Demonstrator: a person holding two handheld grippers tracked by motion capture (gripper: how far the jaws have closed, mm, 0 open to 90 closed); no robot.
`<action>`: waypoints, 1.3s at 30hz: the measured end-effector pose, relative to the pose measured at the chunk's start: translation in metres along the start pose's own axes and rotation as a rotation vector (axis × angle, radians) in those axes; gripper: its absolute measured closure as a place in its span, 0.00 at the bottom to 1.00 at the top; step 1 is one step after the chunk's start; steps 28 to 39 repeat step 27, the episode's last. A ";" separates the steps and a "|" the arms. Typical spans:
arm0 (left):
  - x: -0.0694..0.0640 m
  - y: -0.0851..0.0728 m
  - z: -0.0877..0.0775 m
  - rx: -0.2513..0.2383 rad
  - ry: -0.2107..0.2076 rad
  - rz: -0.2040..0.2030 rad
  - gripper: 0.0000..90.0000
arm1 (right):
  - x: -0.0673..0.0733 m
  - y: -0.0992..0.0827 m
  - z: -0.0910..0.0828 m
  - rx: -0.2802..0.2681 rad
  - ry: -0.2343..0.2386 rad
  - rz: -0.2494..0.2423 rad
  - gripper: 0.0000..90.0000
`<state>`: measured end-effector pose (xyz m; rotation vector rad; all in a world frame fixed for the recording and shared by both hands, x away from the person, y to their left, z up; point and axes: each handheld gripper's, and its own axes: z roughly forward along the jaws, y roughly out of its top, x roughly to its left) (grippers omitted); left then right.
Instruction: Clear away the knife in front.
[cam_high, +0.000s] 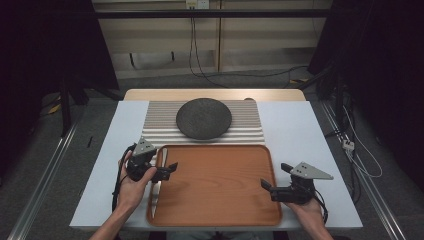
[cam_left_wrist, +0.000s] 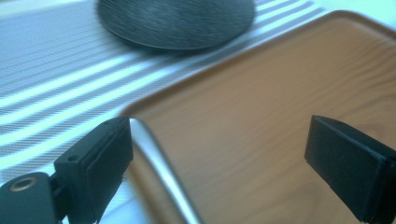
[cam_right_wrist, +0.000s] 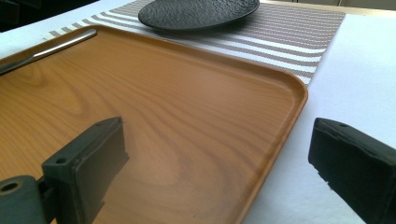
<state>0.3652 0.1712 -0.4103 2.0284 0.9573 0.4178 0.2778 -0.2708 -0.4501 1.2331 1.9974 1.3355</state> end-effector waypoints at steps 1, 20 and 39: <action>0.000 0.000 -0.002 -0.007 0.015 0.006 0.08 | 0.000 0.000 0.000 0.000 0.000 0.000 0.04; 0.000 -0.041 -0.037 -0.045 0.065 -0.025 0.08 | -0.005 -0.001 -0.005 -0.013 -0.024 0.023 0.04; -0.001 -0.044 -0.036 -0.053 0.078 -0.014 0.08 | -0.004 -0.001 -0.005 -0.010 -0.021 0.019 0.04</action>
